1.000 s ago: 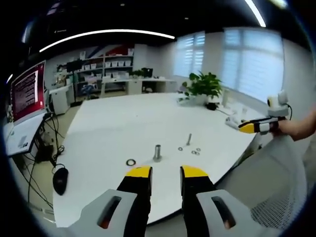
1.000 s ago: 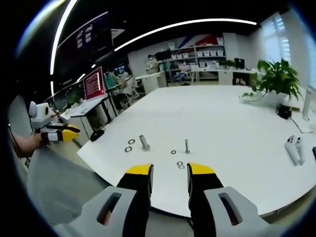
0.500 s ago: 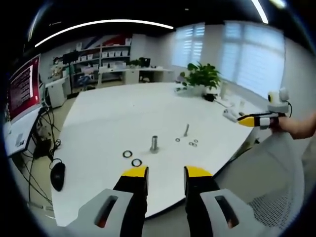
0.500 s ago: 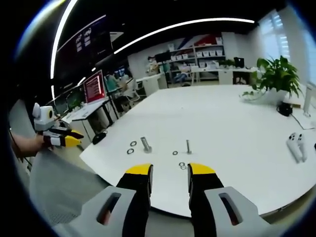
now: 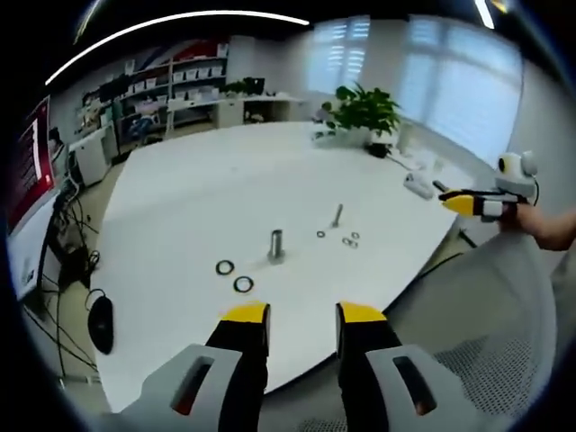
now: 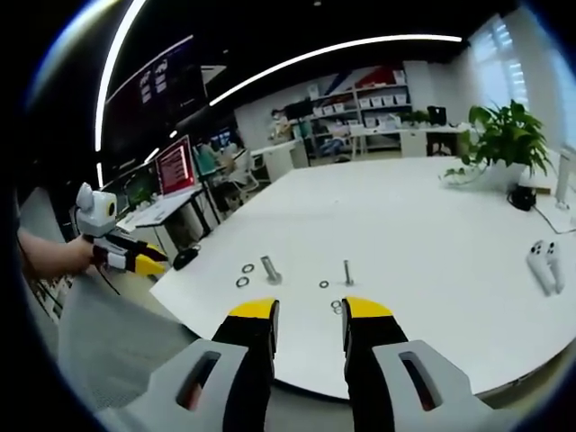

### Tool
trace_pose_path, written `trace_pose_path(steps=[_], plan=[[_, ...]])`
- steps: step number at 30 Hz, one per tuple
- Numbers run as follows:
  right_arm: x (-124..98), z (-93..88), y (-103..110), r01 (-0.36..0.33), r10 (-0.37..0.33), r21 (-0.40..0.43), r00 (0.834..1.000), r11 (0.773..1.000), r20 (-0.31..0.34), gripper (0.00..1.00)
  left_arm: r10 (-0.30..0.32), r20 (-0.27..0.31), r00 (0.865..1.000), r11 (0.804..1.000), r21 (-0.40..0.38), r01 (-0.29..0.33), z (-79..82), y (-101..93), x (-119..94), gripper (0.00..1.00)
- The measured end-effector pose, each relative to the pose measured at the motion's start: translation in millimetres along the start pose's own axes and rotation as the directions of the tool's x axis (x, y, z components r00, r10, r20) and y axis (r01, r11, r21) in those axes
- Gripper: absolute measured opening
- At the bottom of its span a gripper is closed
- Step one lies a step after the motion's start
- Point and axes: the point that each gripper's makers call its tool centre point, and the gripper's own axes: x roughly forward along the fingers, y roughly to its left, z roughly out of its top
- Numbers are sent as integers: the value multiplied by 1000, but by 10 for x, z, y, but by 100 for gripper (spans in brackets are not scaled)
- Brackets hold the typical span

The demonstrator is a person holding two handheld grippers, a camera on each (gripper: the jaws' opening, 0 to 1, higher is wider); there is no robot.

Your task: Place the washer onto the threaded stud by aligning its center hole with the stud, sliding it down to the base, and recovering from edge contact or off-axis alignment until the washer reaches the visible bottom stop.

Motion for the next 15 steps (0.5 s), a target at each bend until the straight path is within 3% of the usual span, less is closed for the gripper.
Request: trace_pose_path(steps=[6, 15], plan=[[-3, 24, 5, -5, 5, 6, 1000, 1000, 14, 30, 8, -45, 999, 1000, 13, -7, 33, 131, 223, 30], [4, 18, 11, -12, 11, 14, 1000, 1000, 9, 30, 18, -146, 989, 999, 37, -12, -89, 340, 617, 33]])
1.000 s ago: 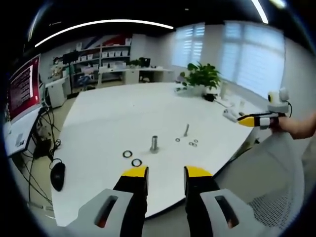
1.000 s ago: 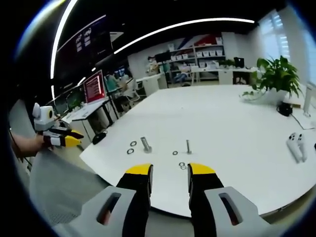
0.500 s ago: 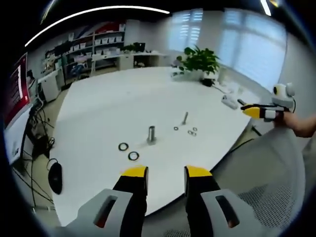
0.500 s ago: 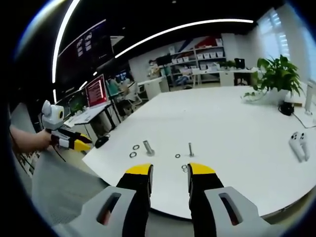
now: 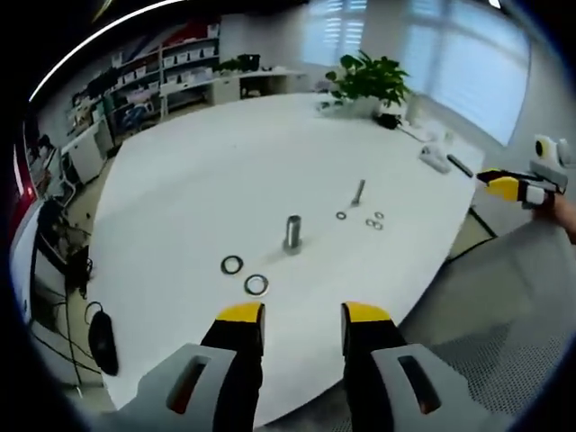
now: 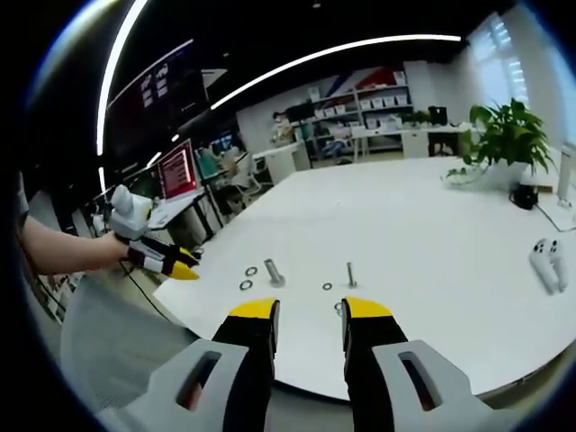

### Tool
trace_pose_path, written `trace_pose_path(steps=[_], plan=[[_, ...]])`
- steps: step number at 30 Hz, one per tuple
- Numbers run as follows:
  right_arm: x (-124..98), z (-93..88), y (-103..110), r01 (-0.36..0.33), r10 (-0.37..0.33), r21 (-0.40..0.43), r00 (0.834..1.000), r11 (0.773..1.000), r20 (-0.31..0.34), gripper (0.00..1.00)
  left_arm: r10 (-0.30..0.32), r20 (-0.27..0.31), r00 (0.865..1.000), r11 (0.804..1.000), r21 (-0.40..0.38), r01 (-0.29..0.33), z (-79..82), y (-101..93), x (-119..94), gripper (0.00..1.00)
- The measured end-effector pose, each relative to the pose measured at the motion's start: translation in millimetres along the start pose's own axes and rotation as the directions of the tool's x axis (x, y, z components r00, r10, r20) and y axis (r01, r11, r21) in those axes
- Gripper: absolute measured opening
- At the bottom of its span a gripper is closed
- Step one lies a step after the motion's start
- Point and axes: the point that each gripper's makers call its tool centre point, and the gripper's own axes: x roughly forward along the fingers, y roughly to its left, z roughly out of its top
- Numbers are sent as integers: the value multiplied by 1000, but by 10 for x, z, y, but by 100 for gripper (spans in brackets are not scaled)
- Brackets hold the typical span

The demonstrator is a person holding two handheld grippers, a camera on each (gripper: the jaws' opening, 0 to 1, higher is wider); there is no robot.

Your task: Place the washer onto the threaded stud by aligning its center hole with the stud, sliding it down to the base, and recovering from edge contact or off-axis alignment until the washer reaches the visible bottom stop.

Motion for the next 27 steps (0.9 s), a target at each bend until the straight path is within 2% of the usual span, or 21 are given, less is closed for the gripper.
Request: trace_pose_path(steps=[8, 11, 16, 23, 25, 27], plan=[[4, -11, 14, -3, 3, -8, 1000, 1000, -6, 30, -5, -51, 999, 1000, 0, 6, -3, 156, 300, 35], [1, -3, 10, -1, 1, -4, 1000, 1000, -1, 30, -11, -92, 996, 1000, -21, 9, -70, 198, 413, 35], [1, 0, 10, -1, 1, -5, 1000, 1000, 2, 29, 5, -130, 991, 1000, 1, -4, -132, 286, 584, 37], [6, -18, 15, -5, 5, -7, 1000, 1000, -7, 29, 19, -186, 982, 1000, 6, -18, -158, 349, 832, 38], [5, -16, 16, -6, 6, -6, 1000, 1000, -6, 29, 34, -237, 971, 999, 44, -24, -235, 402, 904, 38], [3, -15, 14, -5, 5, -8, 1000, 1000, -5, 29, 38, -249, 968, 998, 54, -25, -245, 401, 938, 38]])
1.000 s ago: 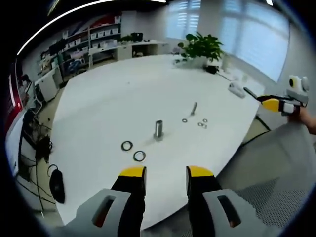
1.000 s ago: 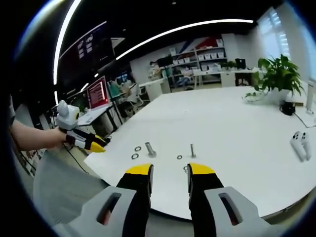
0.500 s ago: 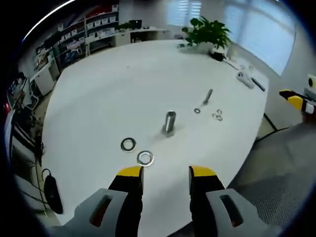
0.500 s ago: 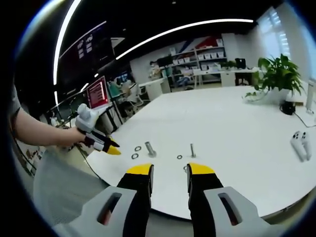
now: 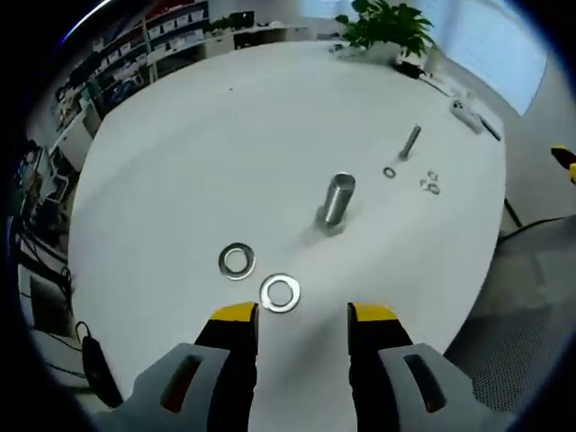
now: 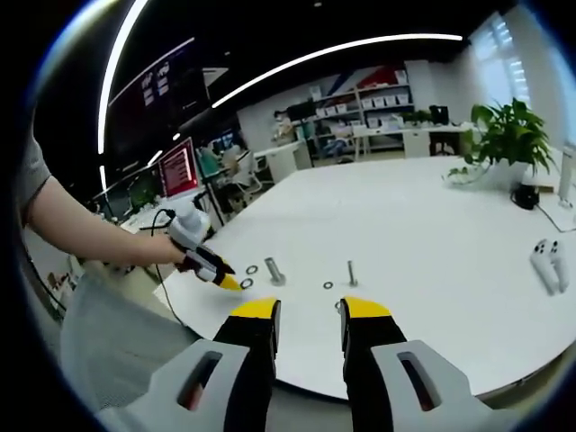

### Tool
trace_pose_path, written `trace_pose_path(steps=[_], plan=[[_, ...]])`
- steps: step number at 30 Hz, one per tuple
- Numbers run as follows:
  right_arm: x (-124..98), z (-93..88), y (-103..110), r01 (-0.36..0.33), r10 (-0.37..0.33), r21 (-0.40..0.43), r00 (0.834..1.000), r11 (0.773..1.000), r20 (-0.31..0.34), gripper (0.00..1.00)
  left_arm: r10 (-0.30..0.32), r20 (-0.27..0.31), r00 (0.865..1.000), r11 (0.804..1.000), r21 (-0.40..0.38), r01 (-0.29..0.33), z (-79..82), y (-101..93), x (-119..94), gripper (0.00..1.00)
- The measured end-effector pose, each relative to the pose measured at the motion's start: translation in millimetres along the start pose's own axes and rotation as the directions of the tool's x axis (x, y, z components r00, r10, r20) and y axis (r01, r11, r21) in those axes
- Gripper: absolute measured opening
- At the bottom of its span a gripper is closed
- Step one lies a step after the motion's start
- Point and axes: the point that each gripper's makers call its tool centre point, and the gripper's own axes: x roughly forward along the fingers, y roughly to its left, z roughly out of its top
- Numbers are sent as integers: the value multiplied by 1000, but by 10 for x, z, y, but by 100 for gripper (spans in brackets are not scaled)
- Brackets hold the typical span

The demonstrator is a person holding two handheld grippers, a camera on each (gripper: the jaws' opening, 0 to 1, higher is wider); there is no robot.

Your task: Place the washer onto the threaded stud by aligning its center hole with the stud, sliding it down to the base, and recovering from edge contact or off-axis alignment until the washer reaches the visible bottom stop.

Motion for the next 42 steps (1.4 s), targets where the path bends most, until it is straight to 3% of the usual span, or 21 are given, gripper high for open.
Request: trace_pose_path(steps=[6, 13, 16, 17, 18, 26, 31, 32, 36, 42], plan=[[2, -2, -8, 1, -1, -2, 1000, 1000, -2, 29, 7, -47, 999, 1000, 12, -6, 1, 111, 149, 38], [-1, -1, -10, 3, -3, 2, 1000, 1000, 1, 29, -2, -99, 995, 1000, 27, 5, -11, 107, 243, 37], [0, -5, -12, 3, -3, 2, 1000, 1000, -2, 29, -2, -137, 991, 998, 55, 10, -53, 98, 295, 37], [1, -5, -14, 3, -3, 2, 1000, 1000, -2, 29, 21, -124, 992, 994, 107, -7, -10, 164, 305, 35], [0, -7, -15, 5, -5, 1, 1000, 1000, -2, 29, 9, -140, 990, 998, 65, 1, -14, 152, 313, 34], [-2, 3, -13, 4, -4, 4, 1000, 1000, 6, 29, 17, -247, 969, 997, 77, 2, -7, 154, 322, 31], [-5, 0, -19, 5, -5, 6, 1000, 1000, 6, 29, 15, -267, 964, 995, 100, 13, -14, 128, 308, 28], [-6, -3, -21, 5, -5, 5, 1000, 1000, 4, 29, 11, -274, 962, 989, 146, 30, -12, 116, 307, 20], [-5, -4, -16, 2, -2, 4, 1000, 1000, 4, 29, 10, -267, 964, 990, 138, 28, -25, 115, 270, 20], [-5, -9, -14, 1, -1, 1, 1000, 1000, 2, 29, 8, -307, 952, 982, 184, 51, -139, 67, 217, 20]])
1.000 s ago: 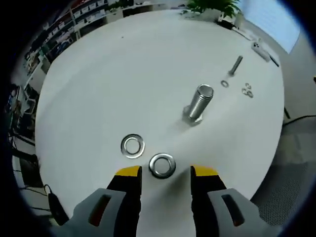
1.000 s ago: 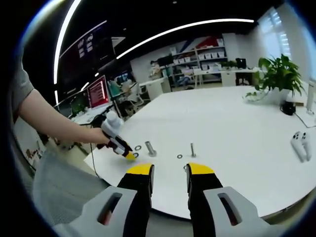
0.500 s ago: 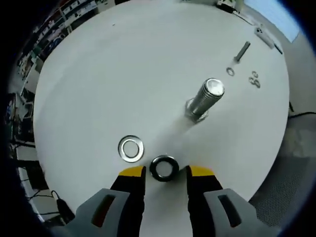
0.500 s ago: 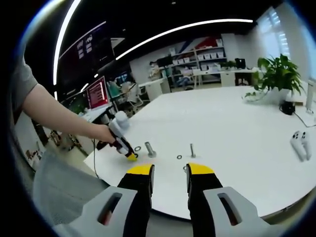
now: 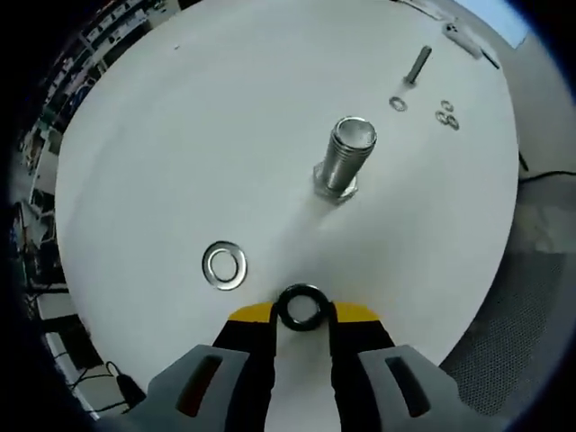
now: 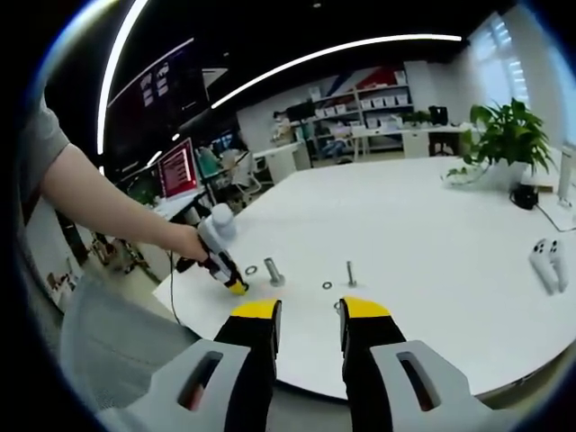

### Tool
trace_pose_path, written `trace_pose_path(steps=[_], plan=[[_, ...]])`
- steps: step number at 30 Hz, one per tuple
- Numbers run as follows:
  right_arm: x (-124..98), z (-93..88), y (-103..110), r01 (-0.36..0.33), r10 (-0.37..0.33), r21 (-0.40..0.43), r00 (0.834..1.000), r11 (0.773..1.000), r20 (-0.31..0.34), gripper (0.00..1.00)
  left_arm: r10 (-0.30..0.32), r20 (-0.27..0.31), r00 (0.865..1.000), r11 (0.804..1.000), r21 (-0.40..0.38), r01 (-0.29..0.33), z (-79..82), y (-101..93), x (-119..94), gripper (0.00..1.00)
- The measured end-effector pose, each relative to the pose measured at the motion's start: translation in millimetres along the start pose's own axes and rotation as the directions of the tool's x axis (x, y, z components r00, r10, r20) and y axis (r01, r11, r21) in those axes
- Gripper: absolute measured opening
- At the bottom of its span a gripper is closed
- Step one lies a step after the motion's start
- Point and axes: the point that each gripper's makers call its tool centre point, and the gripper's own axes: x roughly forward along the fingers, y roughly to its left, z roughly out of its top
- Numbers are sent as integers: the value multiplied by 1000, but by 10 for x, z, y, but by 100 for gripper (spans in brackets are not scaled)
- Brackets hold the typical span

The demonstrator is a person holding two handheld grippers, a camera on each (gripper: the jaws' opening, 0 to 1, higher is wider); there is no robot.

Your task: Place the washer onto the threaded stud by aligning its center hole with the stud, sliding it down to the base, and recovering from edge contact or off-axis alignment until the washer reaches the visible bottom stop.

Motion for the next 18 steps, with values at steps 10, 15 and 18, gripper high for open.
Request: trace_pose_path(steps=[10, 15, 18], plan=[[5, 1, 7, -2, 2, -6, 1000, 1000, -3, 28, 4, -7, 1000, 1000, 19, -4, 12, -15, 12, 22], [7, 1, 4, -1, 1, -6, 1000, 1000, -2, 28, -2, -7, 1000, 999, 44, 2, 16, -11, 25, 23], [7, 0, 4, -1, 1, -7, 1000, 1000, -3, 28, -2, -9, 1000, 999, 42, 2, 18, -9, 27, 22]])
